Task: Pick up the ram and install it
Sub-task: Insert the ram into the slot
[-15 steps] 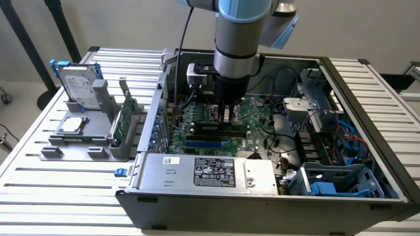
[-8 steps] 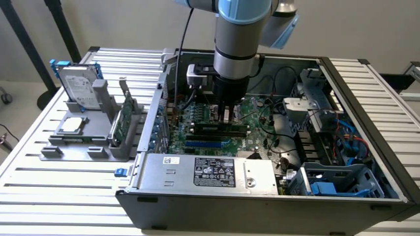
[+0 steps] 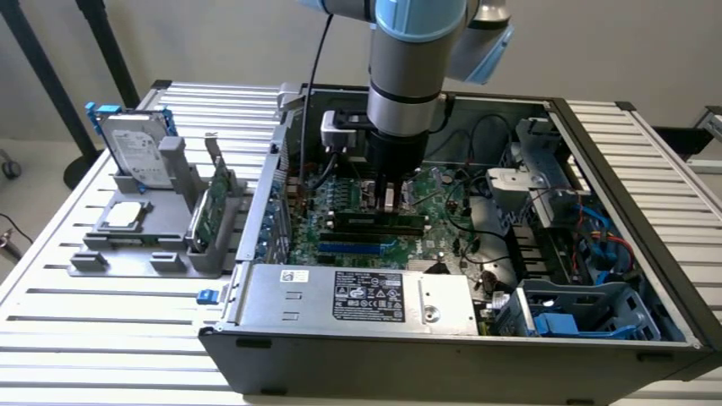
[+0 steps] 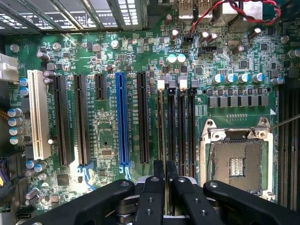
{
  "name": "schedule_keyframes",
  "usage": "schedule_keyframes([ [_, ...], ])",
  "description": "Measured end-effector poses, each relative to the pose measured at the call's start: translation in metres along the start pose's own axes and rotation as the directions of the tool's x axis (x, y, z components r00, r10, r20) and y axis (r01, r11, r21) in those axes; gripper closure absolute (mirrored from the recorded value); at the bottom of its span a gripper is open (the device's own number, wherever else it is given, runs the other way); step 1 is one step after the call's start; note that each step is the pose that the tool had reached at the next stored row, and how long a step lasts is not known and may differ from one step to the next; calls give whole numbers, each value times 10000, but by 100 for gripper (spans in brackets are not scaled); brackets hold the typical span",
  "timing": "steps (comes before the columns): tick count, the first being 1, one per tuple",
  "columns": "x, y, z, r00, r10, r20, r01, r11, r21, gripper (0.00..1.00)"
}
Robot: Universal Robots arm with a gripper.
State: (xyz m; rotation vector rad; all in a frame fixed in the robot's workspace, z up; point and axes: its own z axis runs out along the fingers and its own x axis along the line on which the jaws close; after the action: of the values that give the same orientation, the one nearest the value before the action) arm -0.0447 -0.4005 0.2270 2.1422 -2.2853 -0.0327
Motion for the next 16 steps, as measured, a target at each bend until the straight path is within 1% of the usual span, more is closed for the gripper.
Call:
schedule_keyframes([
  [9,0,-1,12,10000,-8,1,8,10000,-1,86],
  [16,-1,-24,11,10000,-42,0,42,10000,-1,86],
])
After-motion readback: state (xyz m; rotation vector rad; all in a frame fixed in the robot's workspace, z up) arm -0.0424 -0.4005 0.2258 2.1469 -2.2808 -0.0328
